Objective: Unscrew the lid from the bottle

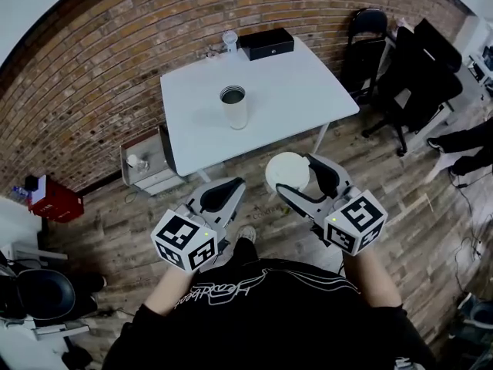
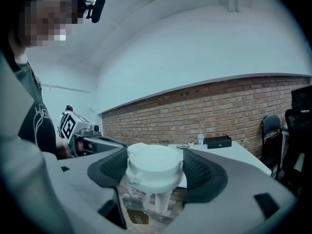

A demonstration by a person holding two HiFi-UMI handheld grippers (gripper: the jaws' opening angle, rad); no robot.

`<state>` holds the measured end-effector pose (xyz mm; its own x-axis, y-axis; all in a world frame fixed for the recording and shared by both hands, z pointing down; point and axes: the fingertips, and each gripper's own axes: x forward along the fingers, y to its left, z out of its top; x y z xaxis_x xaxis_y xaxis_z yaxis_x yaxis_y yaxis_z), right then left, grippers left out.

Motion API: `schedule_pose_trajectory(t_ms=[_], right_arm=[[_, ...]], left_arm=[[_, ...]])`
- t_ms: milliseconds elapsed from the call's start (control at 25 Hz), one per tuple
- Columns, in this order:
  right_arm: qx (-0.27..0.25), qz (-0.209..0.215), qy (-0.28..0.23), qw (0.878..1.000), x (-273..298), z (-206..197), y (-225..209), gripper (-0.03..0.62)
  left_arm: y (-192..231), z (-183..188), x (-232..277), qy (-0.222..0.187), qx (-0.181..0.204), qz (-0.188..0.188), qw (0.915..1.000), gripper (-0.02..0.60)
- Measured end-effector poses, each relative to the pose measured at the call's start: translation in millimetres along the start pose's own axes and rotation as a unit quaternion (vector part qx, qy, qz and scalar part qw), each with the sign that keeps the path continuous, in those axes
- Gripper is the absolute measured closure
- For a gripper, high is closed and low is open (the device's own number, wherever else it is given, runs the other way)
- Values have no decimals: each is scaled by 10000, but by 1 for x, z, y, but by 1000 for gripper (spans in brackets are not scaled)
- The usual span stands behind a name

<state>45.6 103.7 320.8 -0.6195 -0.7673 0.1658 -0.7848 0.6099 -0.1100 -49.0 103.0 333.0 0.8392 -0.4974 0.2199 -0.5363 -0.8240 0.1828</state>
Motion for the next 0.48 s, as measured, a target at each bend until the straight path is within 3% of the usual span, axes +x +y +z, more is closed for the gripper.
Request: schedule_pose_trajectory(t_ms=[480], right_arm=[[100,-155,89,9998,-44,-21,10,242]], left_arm=[[-41,-16,1,91,-39,-180,9998,537]])
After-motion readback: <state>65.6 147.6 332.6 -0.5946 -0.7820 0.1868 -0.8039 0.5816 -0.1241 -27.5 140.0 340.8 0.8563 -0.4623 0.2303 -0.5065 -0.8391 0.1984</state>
